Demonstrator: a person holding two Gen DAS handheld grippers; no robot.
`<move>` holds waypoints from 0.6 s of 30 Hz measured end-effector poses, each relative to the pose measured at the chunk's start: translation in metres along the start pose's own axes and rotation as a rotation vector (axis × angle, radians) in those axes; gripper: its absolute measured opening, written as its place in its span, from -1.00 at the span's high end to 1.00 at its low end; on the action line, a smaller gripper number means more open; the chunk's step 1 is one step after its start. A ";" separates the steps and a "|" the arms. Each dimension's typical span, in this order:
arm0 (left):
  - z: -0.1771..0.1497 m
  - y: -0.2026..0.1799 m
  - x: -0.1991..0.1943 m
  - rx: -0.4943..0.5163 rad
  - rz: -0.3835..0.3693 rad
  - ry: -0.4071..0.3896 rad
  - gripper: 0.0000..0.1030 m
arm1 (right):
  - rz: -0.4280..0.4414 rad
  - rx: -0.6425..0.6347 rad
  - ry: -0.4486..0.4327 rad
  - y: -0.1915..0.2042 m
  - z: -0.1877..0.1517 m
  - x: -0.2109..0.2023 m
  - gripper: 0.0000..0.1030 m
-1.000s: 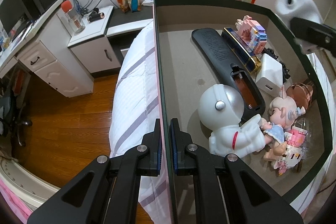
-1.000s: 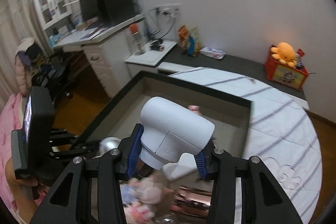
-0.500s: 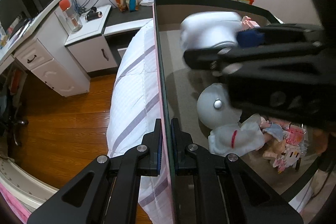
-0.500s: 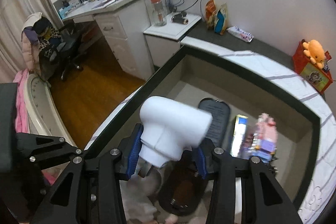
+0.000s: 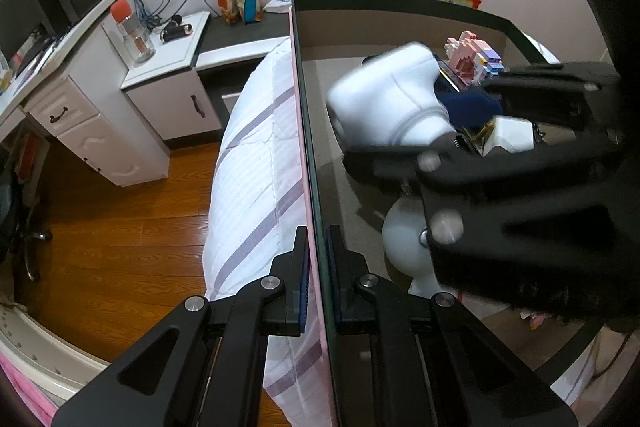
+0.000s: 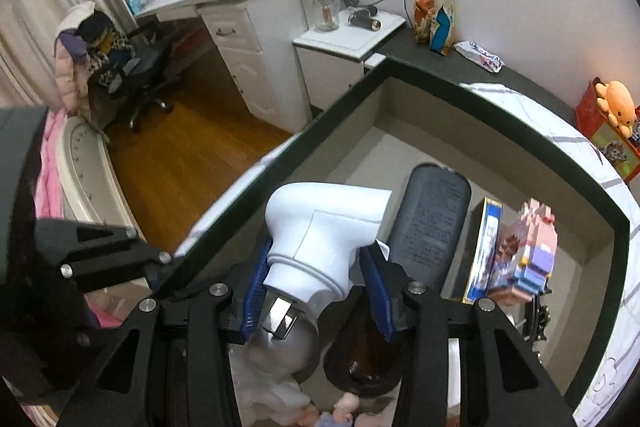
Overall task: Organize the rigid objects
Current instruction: 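Lower the hair dryer into the pink box and open the right tool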
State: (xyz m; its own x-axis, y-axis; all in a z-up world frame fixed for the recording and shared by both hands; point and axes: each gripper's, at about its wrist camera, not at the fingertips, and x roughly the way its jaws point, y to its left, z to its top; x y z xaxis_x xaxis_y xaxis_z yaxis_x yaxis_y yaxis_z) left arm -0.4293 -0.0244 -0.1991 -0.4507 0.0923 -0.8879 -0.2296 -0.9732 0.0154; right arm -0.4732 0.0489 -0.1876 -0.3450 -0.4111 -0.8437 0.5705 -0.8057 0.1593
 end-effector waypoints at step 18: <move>0.005 -0.003 0.002 0.001 0.016 0.007 0.82 | -0.006 0.051 -0.048 -0.010 -0.001 -0.008 -0.06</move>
State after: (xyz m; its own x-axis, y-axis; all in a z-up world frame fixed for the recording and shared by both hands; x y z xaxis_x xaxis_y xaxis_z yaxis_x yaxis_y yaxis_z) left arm -0.4335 -0.0209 -0.1985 -0.4480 0.0750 -0.8909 -0.2230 -0.9743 0.0301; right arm -0.4759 0.0610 -0.1825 -0.3848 -0.4250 -0.8193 0.5297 -0.8286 0.1810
